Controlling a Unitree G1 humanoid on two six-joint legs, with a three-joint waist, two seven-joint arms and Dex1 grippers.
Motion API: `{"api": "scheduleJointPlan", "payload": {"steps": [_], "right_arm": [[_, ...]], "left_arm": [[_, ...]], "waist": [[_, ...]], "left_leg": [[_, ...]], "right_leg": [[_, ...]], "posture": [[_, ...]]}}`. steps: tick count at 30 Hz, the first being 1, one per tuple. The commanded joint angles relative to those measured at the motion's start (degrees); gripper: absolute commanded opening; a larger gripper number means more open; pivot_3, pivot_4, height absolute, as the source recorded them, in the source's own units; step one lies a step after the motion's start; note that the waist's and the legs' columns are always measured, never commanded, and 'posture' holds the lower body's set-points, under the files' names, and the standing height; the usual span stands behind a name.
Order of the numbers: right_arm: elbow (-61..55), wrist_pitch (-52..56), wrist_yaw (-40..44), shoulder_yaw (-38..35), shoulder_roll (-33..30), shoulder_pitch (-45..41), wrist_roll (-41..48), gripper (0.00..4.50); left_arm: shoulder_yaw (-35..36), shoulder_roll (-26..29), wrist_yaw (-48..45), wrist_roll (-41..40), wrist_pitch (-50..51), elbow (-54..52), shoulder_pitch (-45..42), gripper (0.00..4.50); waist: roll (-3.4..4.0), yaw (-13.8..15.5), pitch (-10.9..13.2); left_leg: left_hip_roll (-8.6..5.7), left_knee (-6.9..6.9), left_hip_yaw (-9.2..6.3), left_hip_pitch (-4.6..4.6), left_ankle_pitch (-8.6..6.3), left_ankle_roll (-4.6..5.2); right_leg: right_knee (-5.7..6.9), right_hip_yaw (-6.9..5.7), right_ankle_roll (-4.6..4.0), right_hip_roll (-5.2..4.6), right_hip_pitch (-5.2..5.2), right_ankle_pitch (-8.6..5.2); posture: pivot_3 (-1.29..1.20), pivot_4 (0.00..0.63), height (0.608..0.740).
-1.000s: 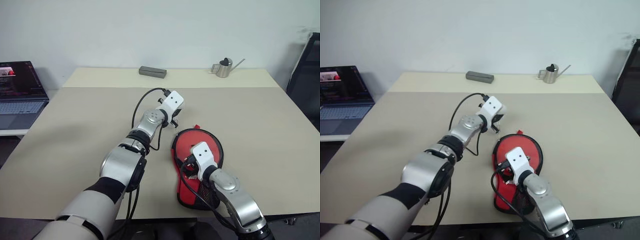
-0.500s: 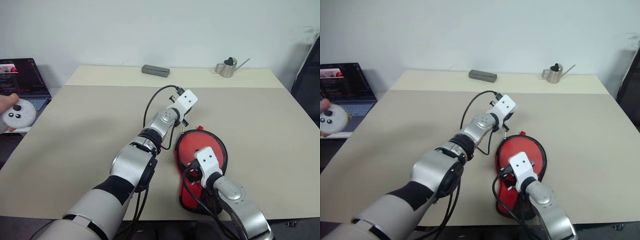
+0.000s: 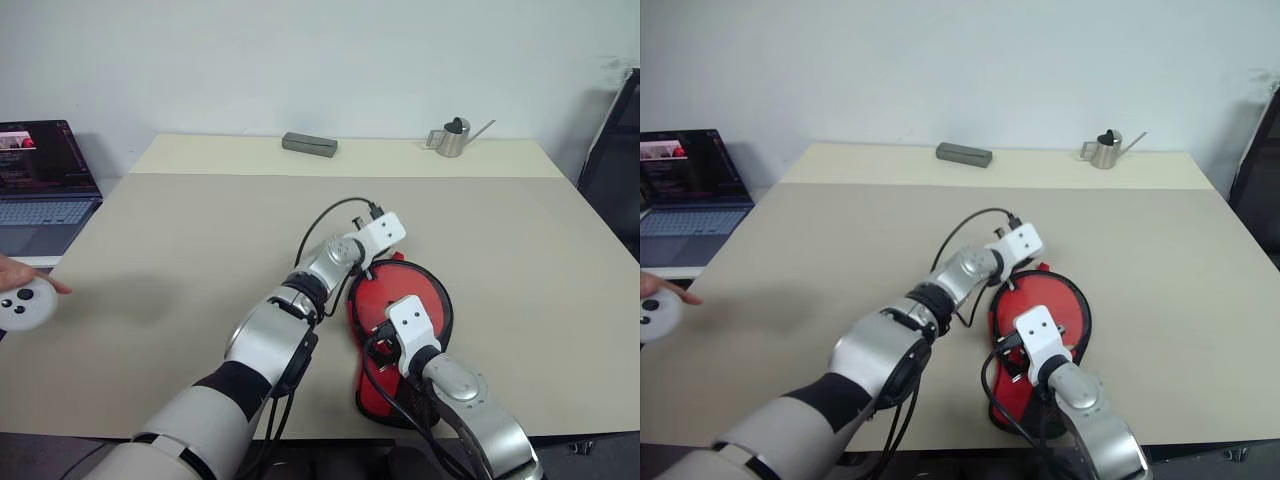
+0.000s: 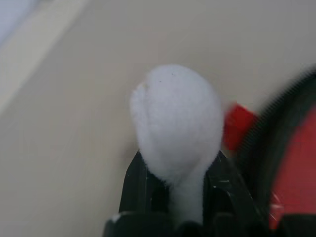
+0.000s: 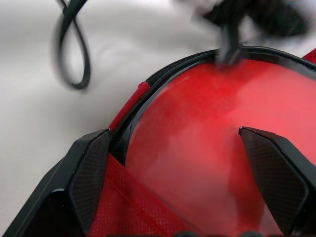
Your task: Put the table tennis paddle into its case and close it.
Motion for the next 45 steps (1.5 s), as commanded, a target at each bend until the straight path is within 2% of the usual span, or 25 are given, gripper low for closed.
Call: {"api": "scheduleJointPlan", "payload": {"steps": [1, 6, 11, 17, 22, 27, 31, 33, 38, 40, 45], "right_arm": [[7.0, 4.37, 0.95, 1.08, -0.47, 2.21, 0.67, 4.5], [8.16, 3.79, 1.17, 0.56, -0.04, 0.99, 0.94, 4.5], [11.04, 2.38, 1.79, -0.64, 0.29, -2.28, 0.93, 4.5], [15.29, -0.09, 2.87, -2.41, -0.3, -6.39, 1.13, 4.5], [17.53, -1.54, 4.15, -4.53, -1.28, -9.5, 2.07, 4.5], [15.31, -1.05, 6.42, -8.26, -3.56, -10.52, 4.48, 4.5], [10.49, 0.65, 9.3, -13.1, -7.08, -10.51, 8.36, 4.5], [8.3, 0.27, 11.41, -15.55, -8.9, -10.39, 10.8, 4.5], [6.36, -0.43, 17.14, -19.31, -14.02, -10.55, 15.01, 4.5], [5.8, -0.32, 19.23, -20.68, -16.06, -10.9, 16.79, 4.5], [3.45, 1.85, 23.19, -25.84, -18.8, -12.89, 24.07, 4.5]], "left_arm": [[0.57, 0.23, -0.06, -0.38, 0.76, -1.22, -0.42, 0.28], [2.22, 0.59, 0.64, -1.57, 0.67, -1.42, -1.31, 1.94], [7.06, 1.51, -1.53, -5.78, -0.26, -1.96, -3.79, 3.67], [13.09, 6.03, -8.05, -11.87, -1.64, -3.04, -6.12, 3.67], [17.56, 12.65, -12.6, -16.87, -2.68, -4.73, -6.07, 3.67], [19.74, 19.9, -19.04, -20.75, -3.49, -8.21, -2.13, 3.67], [21.12, 24.05, -27.9, -26.17, 0.08, -18.89, 7.3, 3.67], [20.52, 24.64, -31.83, -30.1, 6.37, -32.35, 16.32, 3.67], [18.15, 24.48, -30.16, -33.43, 17.12, -56.19, 31.4, 3.67], [17.08, 23.96, -29.12, -34.22, 19.86, -61.29, 33.72, 3.67], [13.32, 22.28, -30.22, -36.69, 23.57, -69.05, 35.37, 3.67]], "waist": [[0.02, 0.0, -0.29], [-0.02, -0.27, -0.47], [-0.03, -0.65, -0.49], [0.01, -1.24, -0.48], [0.06, -1.29, -0.44], [0.09, -1.04, -0.42], [0.18, -0.96, -0.38], [0.21, -0.99, -0.34], [0.3, -1.23, -0.11], [0.32, -1.15, -0.1], [0.35, -1.05, -0.08]], "left_leg": [[0.0, 0.0, 0.01, 0.06, -0.07, 0.13], [0.02, 0.01, 0.01, 0.09, -0.11, 0.19], [0.04, 0.04, -0.01, 0.09, -0.11, 0.19], [0.04, 0.05, 0.02, 0.09, -0.11, 0.19], [0.06, 0.06, 0.05, 0.1, -0.07, 0.14], [0.07, 0.1, 0.0, 0.09, -0.06, 0.12], [0.06, 0.13, 0.0, 0.04, -0.05, 0.13], [0.06, 0.13, -0.05, -0.02, -0.05, 0.13], [0.18, 0.1, -0.09, -0.36, -0.05, 0.13], [0.17, 0.16, -0.06, -0.7, 0.05, -0.04], [0.14, 0.19, -0.01, -0.77, 0.04, 0.0]], "right_leg": [[-0.01, 0.0, 0.0, 0.02, 0.05, 0.0], [-0.01, 0.01, 0.01, 0.02, 0.09, 0.0], [0.01, 0.0, 0.0, 0.01, 0.08, 0.02], [0.05, 0.04, 0.0, 0.01, 0.07, 0.04], [0.45, 0.1, 0.0, 0.0, -0.12, 0.03], [0.53, 0.08, -0.01, -0.07, -0.13, 0.03], [0.52, 0.13, -0.02, -0.19, -0.13, 0.04], [0.48, 0.11, -0.03, -0.2, -0.14, 0.04], [0.64, 0.17, -0.2, -0.15, -0.62, -0.05], [0.72, 0.2, -0.21, -0.15, -0.97, -0.05], [0.7, 0.17, -0.21, -0.18, -0.94, -0.04]], "posture": [[0.0, 0.15, 0.74], [0.0, 0.15, 0.74], [0.0, 0.15, 0.74], [0.0, 0.15, 0.74], [0.0, 0.15, 0.74], [0.0, 0.15, 0.74], [0.0, 0.15, 0.74], [0.0, 0.15, 0.74], [0.0, 0.15, 0.74], [0.0, 0.15, 0.74], [0.0, 0.15, 0.74]]}}
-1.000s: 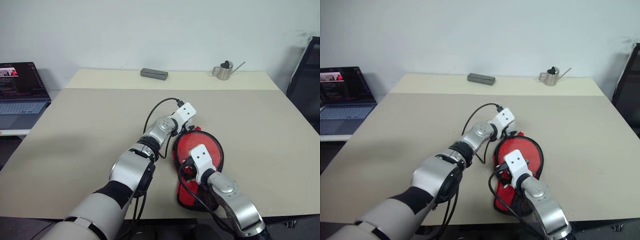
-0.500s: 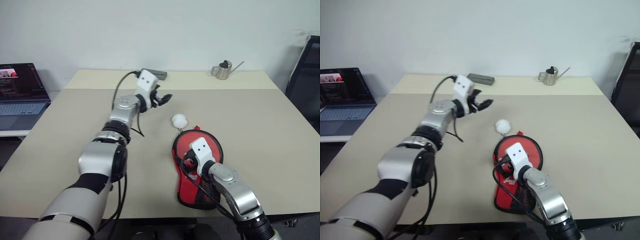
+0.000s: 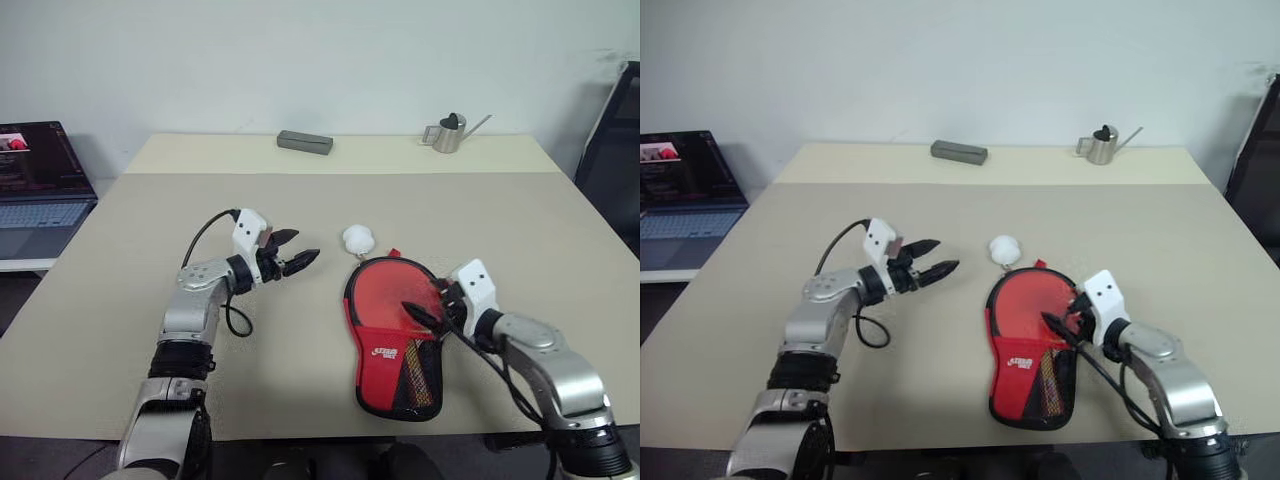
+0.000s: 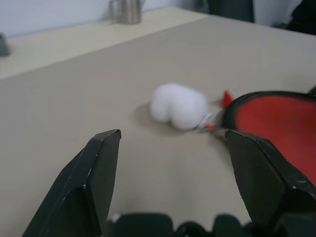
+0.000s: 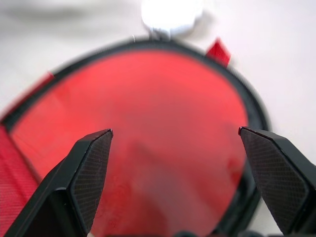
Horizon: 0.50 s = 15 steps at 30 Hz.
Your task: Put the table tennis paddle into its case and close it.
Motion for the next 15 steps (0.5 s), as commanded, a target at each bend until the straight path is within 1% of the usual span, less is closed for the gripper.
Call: {"api": "scheduleJointPlan", "payload": {"steps": [1, 3, 5, 7, 10, 15], "right_arm": [[-5.01, 1.84, 3.07, -4.74, -1.61, -2.09, 6.73, 4.5], [-6.73, 3.54, 4.31, -6.62, -2.66, -2.59, 10.01, 4.5], [-9.39, 6.38, 6.07, -9.74, -5.02, -2.86, 14.72, 4.5], [-11.2, 7.8, 8.75, -12.59, -8.95, -2.25, 18.01, 4.5], [-11.46, 8.4, 11.89, -15.69, -14.17, -0.87, 20.68, 4.5], [-10.04, 6.97, 14.68, -18.1, -19.03, 1.67, 22.17, 4.5]], "left_arm": [[-2.5, -0.59, -1.52, -2.88, 1.64, -6.2, -0.42, 3.67], [-3.61, -0.77, -2.19, -3.77, 2.16, -7.18, -0.99, 3.67], [-5.31, -1.48, -3.09, -4.69, 3.05, -8.62, -1.63, 3.67], [-7.95, -2.47, -3.81, -4.44, 2.89, -9.76, -1.85, 3.67], [-11.64, -4.12, -4.14, -3.72, 2.56, -10.38, -1.6, 3.67], [-17.35, -6.39, -4.59, -0.9, -0.76, -7.87, -1.9, 3.67]], "waist": [[0.01, -0.01, 0.0], [0.09, -0.01, 0.05], [0.15, -0.01, 0.11], [0.21, 0.02, 0.16], [0.23, 0.17, 0.19], [0.21, 0.1, 0.21]], "left_leg": [[0.0, 0.0, 0.02, 0.0, 0.0, 0.01], [0.02, -0.01, 0.02, 0.0, -0.01, 0.01], [0.02, -0.02, 0.03, 0.0, -0.01, 0.01], [0.0, -0.01, 0.06, -0.03, -0.01, 0.01], [-0.02, 0.0, 0.08, -0.07, -0.07, 0.13], [0.01, 0.0, 0.13, -0.06, -0.08, 0.17]], "right_leg": [[0.0, 0.01, 0.0, 0.0, 0.0, 0.0], [-0.01, 0.0, 0.0, 0.01, 0.0, 0.0], [-0.03, 0.0, 0.0, 0.01, 0.0, 0.0], [-0.06, 0.01, 0.0, 0.0, 0.0, 0.0], [-0.11, -0.01, 0.0, -0.02, 0.02, 0.0], [-0.11, -0.02, 0.0, -0.01, 0.04, 0.0]], "posture": [[0.0, 0.15, 0.74], [0.0, 0.15, 0.74], [0.0, 0.15, 0.74], [0.0, 0.15, 0.74], [0.0, 0.15, 0.74], [0.0, 0.15, 0.74]]}}
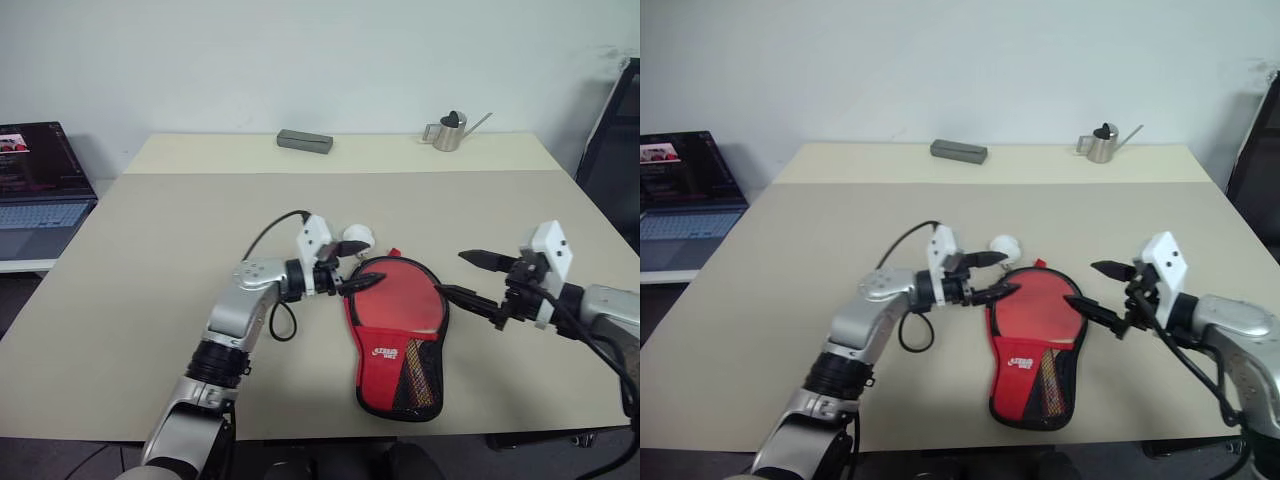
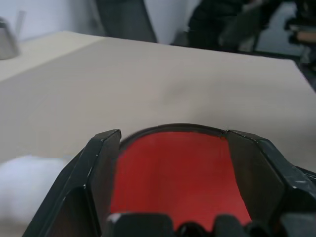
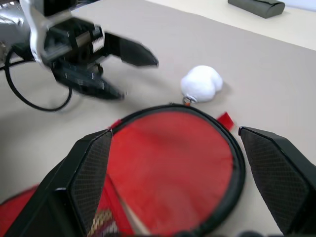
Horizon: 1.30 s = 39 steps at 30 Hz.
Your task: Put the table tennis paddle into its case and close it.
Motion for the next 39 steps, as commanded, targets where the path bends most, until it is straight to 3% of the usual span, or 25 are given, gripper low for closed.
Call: {"api": "scheduleJointPlan", "payload": {"steps": [1, 10, 16, 24, 27, 33, 39], "right_arm": [[-0.15, -1.57, 1.83, -2.11, -2.18, 0.88, 1.24, 4.5], [-0.16, -2.51, -0.04, -0.37, -1.88, 0.11, 1.36, 4.5], [0.34, -2.07, -1.48, 1.44, -1.67, -2.34, 1.49, 4.5], [5.88, -1.46, -3.67, 6.38, -0.11, -10.51, -0.06, 4.5], [10.39, -0.99, -7.24, 10.61, 2.98, -16.62, -2.58, 4.5], [25.08, 1.54, -16.81, 15.4, 14.92, -32.44, -7.04, 4.5], [46.4, -4.75, -17.8, 23.16, 22.23, -44.01, -17.14, 4.5]], "left_arm": [[-3.55, -1.6, -0.84, 1.9, -3.08, 0.82, -1.56, 3.67], [-9.73, -5.85, -0.2, 8.29, -10.34, 11.93, -3.32, 3.67], [-8.44, -7.42, 2.27, 10.18, -13.7, 20.77, -5.31, 3.67], [-7.29, -8.61, 2.84, 10.07, -15.21, 24.24, -4.39, 3.67], [-7.34, -9.06, 2.47, 10.02, -15.21, 23.82, -3.6, 3.67], [-7.51, -9.81, 2.03, 9.92, -14.74, 22.62, -2.18, 3.67], [-7.94, -10.11, 1.86, 10.27, -14.37, 21.69, -1.3, 3.67]], "waist": [[0.01, -0.05, 0.0], [-0.02, 0.02, 0.03], [-0.03, 0.1, 0.04], [-0.01, 0.04, 0.03], [0.0, -0.02, 0.02], [0.09, -0.13, -0.03], [0.13, 0.02, -0.05]], "left_leg": [[0.0, 0.0, 0.02, 0.0, 0.0, 0.0], [-0.02, 0.02, 0.06, 0.0, 0.02, 0.02], [-0.02, 0.03, 0.03, 0.0, 0.02, 0.03], [-0.03, 0.06, 0.01, 0.02, 0.03, 0.02], [-0.03, 0.06, 0.0, 0.05, 0.04, 0.03], [-0.05, 0.06, 0.01, 0.08, 0.16, -0.17], [-0.09, 0.05, -0.03, 0.0, 0.17, -0.18]], "right_leg": [[0.01, 0.01, 0.0, 0.0, 0.0, 0.0], [0.01, -0.01, 0.0, 0.0, 0.02, 0.0], [0.02, -0.03, 0.0, -0.01, 0.03, 0.0], [0.04, -0.01, 0.0, -0.03, 0.03, 0.0], [0.08, -0.01, 0.0, -0.03, 0.05, 0.0], [0.11, 0.03, -0.01, -0.05, 0.01, 0.01], [0.08, 0.0, -0.02, -0.09, -0.07, 0.01]], "posture": [[0.0, 0.15, 0.74], [0.0, 0.15, 0.74], [0.0, 0.15, 0.74], [0.0, 0.15, 0.74], [0.0, 0.15, 0.74], [0.0, 0.15, 0.74], [0.0, 0.15, 0.74]]}}
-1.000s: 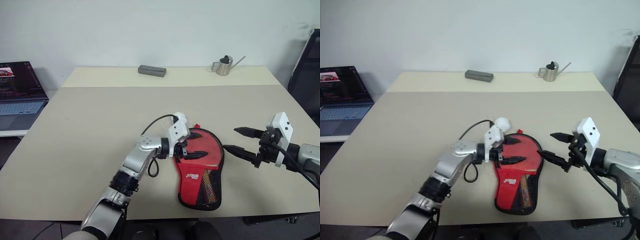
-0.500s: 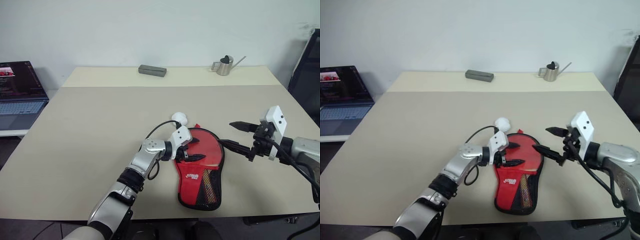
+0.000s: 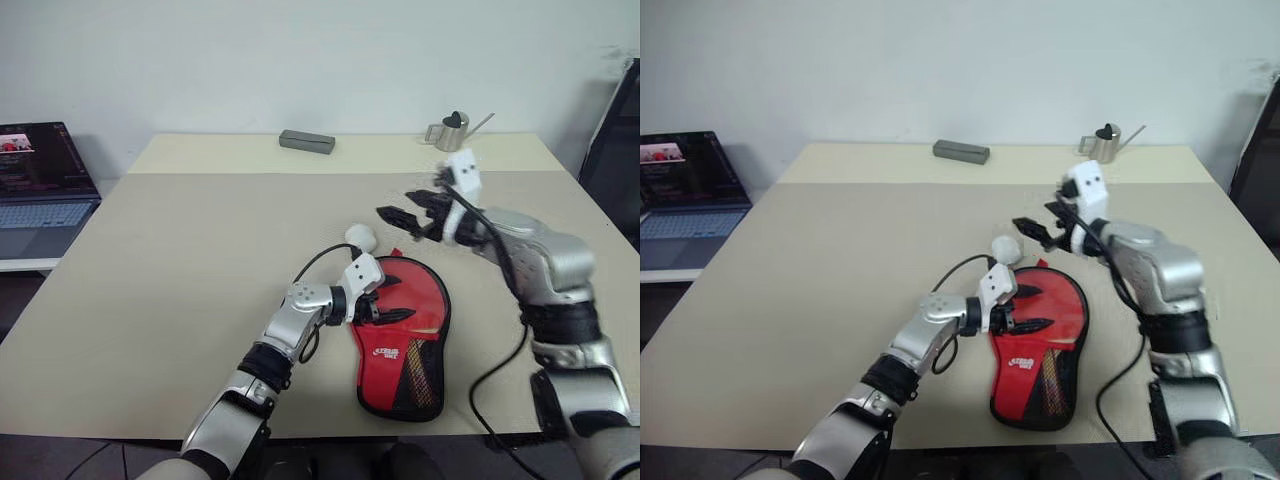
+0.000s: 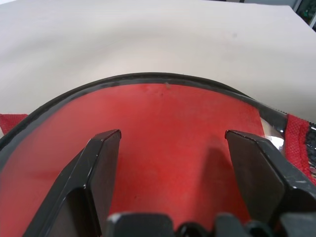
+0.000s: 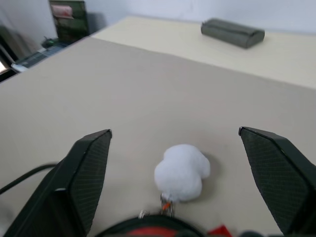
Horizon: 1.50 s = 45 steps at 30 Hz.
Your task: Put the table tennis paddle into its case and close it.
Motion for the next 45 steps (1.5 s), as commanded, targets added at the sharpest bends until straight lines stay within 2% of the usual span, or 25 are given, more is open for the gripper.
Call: {"api": "scheduleJointPlan", "payload": {"steps": [1, 7, 12, 18, 26, 29, 38, 42, 45], "right_arm": [[12.57, -6.35, 0.94, 3.72, 2.1, -5.77, -6.38, 4.5], [34.29, -18.41, 2.19, 6.37, 8.25, -14.24, -14.1, 4.5], [45.94, -23.45, 1.82, 4.37, 12.43, -18.06, -16.04, 4.5], [55.41, -29.64, 0.5, 4.76, 15.55, -19.95, -20.45, 4.5], [59.83, -33.48, -0.75, 3.53, 16.7, -20.61, -23.01, 4.5], [60.38, -34.19, -1.12, 3.28, 17.05, -20.53, -23.78, 3.89], [60.53, -35.13, -1.63, 2.32, 17.57, -20.3, -25.38, 0.93], [60.37, -35.71, -3.13, 0.66, 17.13, -20.74, -25.06, 0.22], [60.21, -36.12, -4.52, -0.68, 16.31, -20.97, -24.89, 0.18]], "left_arm": [[-1.2, -0.31, -0.74, 0.5, 0.87, -0.58, 1.29, 3.67], [-1.4, -0.13, -0.82, 0.74, 1.32, -1.41, 1.72, 3.67], [-1.42, -0.03, -0.77, 0.78, 1.59, -1.81, 2.01, 3.67], [-1.44, 0.13, -0.32, 0.94, 1.99, -2.64, 2.66, 3.67], [-1.07, 0.61, 0.28, 0.83, 3.19, -4.24, 3.36, 3.67], [-1.11, 0.94, 0.28, 0.9, 3.46, -4.78, 3.82, 3.7], [-1.36, 1.13, 0.62, 1.3, 3.8, -4.68, 4.32, 3.7], [-1.41, 1.2, 0.78, 1.52, 3.77, -4.16, 4.74, 3.7], [-1.44, 1.14, 0.84, 1.48, 3.94, -3.81, 5.11, 3.7]], "waist": [[0.01, -0.08, -0.01], [0.06, -0.42, -0.03], [0.09, -0.49, -0.04], [0.12, -0.55, -0.06], [0.16, -0.95, -0.08], [0.17, -1.06, -0.09], [0.2, -1.57, -0.11], [0.2, -1.57, -0.11], [0.21, -1.57, -0.11]], "left_leg": [[0.01, 0.01, 0.04, 0.0, 0.0, 0.0], [0.01, -0.02, 0.06, 0.01, 0.0, 0.0], [0.0, 0.0, 0.05, 0.01, 0.0, -0.01], [0.0, -0.01, 0.05, 0.01, 0.0, -0.01], [0.01, -0.02, 0.05, 0.01, 0.01, -0.01], [0.01, -0.02, 0.05, 0.02, 0.0, -0.02], [0.01, -0.03, 0.05, 0.05, 0.01, -0.01], [0.01, -0.03, 0.05, 0.06, 0.01, -0.02], [0.0, -0.03, 0.05, 0.06, 0.01, -0.01]], "right_leg": [[0.0, 0.02, 0.0, 0.0, -0.02, 0.0], [0.05, 0.03, -0.01, -0.01, -0.08, 0.0], [0.06, 0.04, -0.01, -0.01, -0.08, 0.0], [0.07, 0.06, -0.01, -0.01, -0.09, 0.01], [0.09, 0.08, -0.01, -0.01, -0.1, 0.01], [0.09, 0.09, -0.01, -0.01, -0.1, 0.01], [0.11, 0.11, -0.01, -0.01, -0.1, 0.01], [0.11, 0.12, -0.01, -0.01, -0.09, 0.01], [0.11, 0.12, -0.01, -0.01, -0.09, 0.01]], "posture": [[0.0, 0.15, 0.74], [0.0, 0.15, 0.74], [0.0, 0.15, 0.74], [0.0, 0.15, 0.74], [0.0, 0.15, 0.74], [0.0, 0.15, 0.74], [0.0, 0.15, 0.74], [0.0, 0.15, 0.74], [0.0, 0.15, 0.74]]}}
